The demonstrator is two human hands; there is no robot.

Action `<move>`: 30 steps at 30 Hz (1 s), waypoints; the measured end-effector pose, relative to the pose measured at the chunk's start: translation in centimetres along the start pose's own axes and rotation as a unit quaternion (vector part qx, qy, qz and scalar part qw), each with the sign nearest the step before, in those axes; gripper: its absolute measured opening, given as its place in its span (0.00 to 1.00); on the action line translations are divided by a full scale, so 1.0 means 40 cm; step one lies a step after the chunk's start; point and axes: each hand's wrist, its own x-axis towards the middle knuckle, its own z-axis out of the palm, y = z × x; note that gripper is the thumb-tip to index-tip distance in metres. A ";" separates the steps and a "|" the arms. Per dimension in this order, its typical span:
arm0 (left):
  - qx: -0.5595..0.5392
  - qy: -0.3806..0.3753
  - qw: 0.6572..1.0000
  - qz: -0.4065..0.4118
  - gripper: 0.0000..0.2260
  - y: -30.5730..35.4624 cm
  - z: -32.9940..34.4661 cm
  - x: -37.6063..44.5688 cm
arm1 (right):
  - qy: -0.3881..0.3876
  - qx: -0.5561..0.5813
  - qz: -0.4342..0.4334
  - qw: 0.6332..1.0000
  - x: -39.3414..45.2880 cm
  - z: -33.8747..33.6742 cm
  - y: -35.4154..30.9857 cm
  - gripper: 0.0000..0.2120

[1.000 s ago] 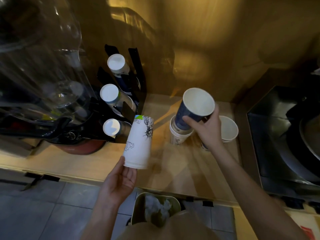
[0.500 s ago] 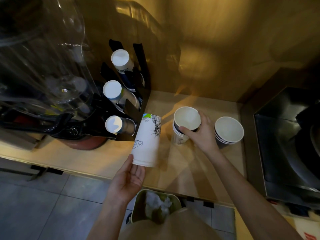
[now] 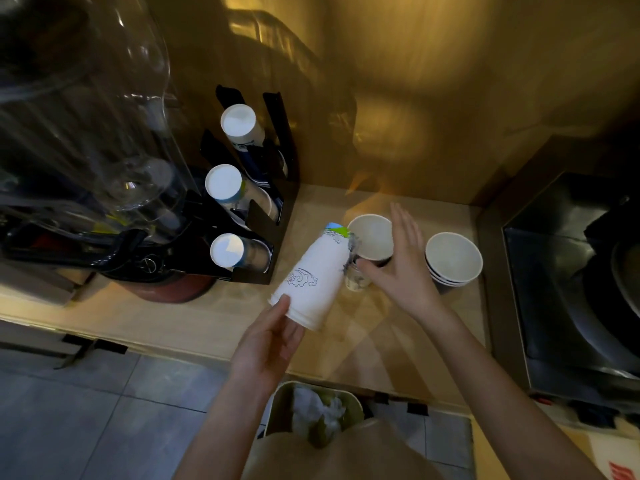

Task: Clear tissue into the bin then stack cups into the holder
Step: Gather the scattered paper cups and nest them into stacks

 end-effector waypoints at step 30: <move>0.521 0.014 0.758 0.391 0.45 0.039 0.046 -0.051 | -0.062 0.052 -0.042 0.996 -0.107 0.063 -0.072 0.37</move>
